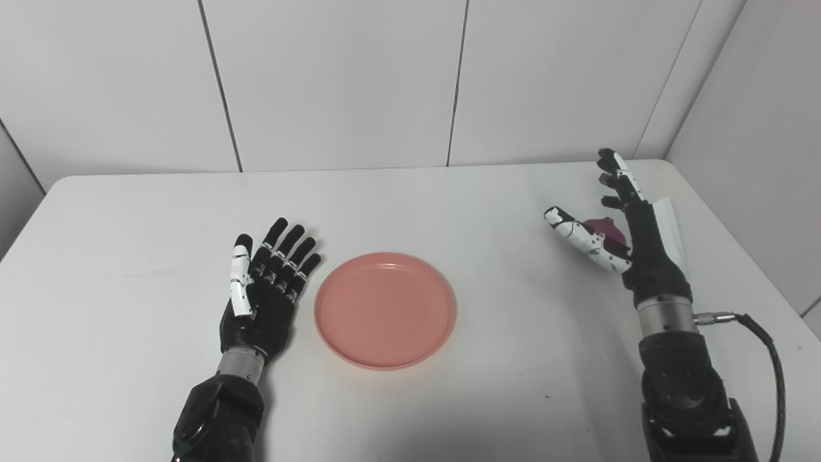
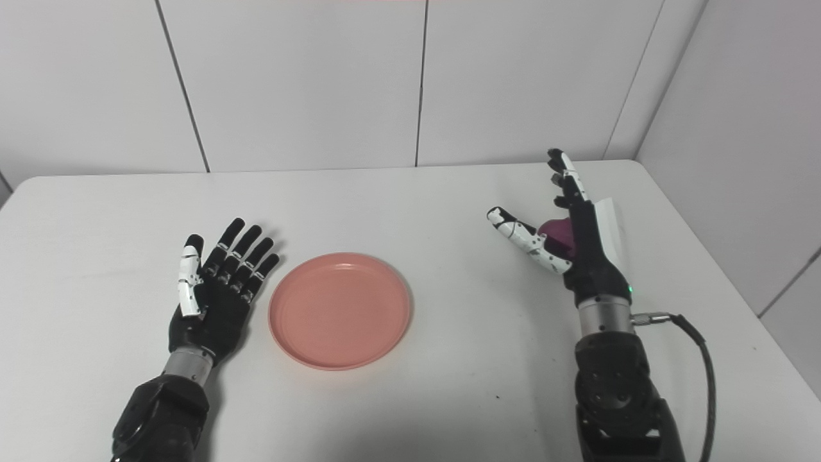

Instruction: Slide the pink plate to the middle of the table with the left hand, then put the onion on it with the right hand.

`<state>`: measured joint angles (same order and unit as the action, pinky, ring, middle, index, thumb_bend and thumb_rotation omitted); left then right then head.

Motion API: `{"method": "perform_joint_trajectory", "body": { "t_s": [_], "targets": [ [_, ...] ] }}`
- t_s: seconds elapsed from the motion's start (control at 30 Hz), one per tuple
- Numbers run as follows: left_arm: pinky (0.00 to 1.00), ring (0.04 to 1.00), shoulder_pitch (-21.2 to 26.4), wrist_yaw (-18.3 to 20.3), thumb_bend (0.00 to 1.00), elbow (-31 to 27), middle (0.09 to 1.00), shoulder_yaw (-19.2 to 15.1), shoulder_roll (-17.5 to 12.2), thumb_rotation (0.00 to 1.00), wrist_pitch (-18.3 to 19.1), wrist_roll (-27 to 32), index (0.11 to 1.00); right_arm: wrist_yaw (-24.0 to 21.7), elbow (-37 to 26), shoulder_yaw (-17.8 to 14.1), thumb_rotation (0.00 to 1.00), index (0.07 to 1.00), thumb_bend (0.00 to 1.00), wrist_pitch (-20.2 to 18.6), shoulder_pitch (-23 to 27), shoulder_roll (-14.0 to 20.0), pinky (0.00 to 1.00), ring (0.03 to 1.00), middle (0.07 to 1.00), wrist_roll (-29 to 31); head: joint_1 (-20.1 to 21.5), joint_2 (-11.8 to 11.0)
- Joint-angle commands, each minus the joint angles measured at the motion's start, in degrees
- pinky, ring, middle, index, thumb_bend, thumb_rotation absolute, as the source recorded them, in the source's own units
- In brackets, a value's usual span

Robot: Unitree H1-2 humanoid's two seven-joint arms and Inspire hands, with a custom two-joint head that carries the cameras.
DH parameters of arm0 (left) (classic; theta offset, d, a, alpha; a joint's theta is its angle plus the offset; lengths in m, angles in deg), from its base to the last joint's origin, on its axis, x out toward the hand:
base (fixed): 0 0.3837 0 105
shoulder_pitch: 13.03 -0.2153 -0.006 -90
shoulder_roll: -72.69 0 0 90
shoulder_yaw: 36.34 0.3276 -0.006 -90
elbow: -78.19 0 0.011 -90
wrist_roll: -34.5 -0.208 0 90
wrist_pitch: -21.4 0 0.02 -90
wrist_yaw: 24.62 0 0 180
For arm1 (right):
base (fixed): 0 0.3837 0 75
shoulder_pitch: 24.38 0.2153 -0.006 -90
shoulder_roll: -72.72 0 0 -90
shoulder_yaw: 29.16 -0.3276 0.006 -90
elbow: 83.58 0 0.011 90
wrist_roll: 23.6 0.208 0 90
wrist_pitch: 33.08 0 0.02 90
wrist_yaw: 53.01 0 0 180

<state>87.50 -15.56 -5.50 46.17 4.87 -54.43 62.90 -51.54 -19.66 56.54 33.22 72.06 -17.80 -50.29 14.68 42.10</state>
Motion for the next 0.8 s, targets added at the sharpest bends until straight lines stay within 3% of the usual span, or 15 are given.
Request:
{"method": "perform_joint_trajectory", "body": {
  "t_s": [0.0, 0.13, 0.3, 0.5, 0.77],
  "targets": [
    [0.89, 0.879, 0.08, -1.25, 0.38, 1.32, 0.887, -0.49, -0.12, 1.00, 0.97, -0.20, 0.876, -0.60, -2.17, -0.41, 0.54, 0.931, 0.74, -0.91, 2.46, 2.49, 0.73, 0.835, 0.897, -2.74, 0.13, -0.04],
    [0.89, 0.880, 0.28, -0.61, 0.39, 2.28, 0.889, -0.89, -0.33, 1.00, 0.55, 0.36, 0.880, -0.58, -0.22, -1.41, 0.44, 0.918, 0.81, -1.17, 3.01, 6.47, 0.68, 0.842, 0.910, -8.43, 0.54, -0.19],
    [0.88, 0.875, 0.15, -0.76, 0.39, 2.33, 0.882, -0.99, -0.41, 1.00, 0.26, 0.14, 0.872, 0.13, 2.32, -3.07, 0.32, 0.886, 0.85, 0.52, 3.61, 9.61, 0.65, 0.811, 0.891, -10.58, 0.70, -0.15],
    [0.88, 0.871, 0.10, -0.68, 0.39, 2.38, 0.882, -0.98, -0.45, 1.00, 0.10, 0.00, 0.874, -3.06, 4.37, -2.47, 0.33, 0.874, 0.90, -2.21, 4.21, 13.44, 0.62, 0.789, 0.885, -16.01, 0.70, -0.24],
    [0.88, 0.871, -0.01, -0.95, 0.39, 2.10, 0.880, -1.38, -0.26, 1.00, 0.34, 0.22, 0.873, -6.97, 7.74, -2.78, 0.37, 0.876, 0.93, -3.17, 5.09, 14.14, 0.59, 0.776, 0.872, -20.31, 0.74, -0.47]
  ]
}}
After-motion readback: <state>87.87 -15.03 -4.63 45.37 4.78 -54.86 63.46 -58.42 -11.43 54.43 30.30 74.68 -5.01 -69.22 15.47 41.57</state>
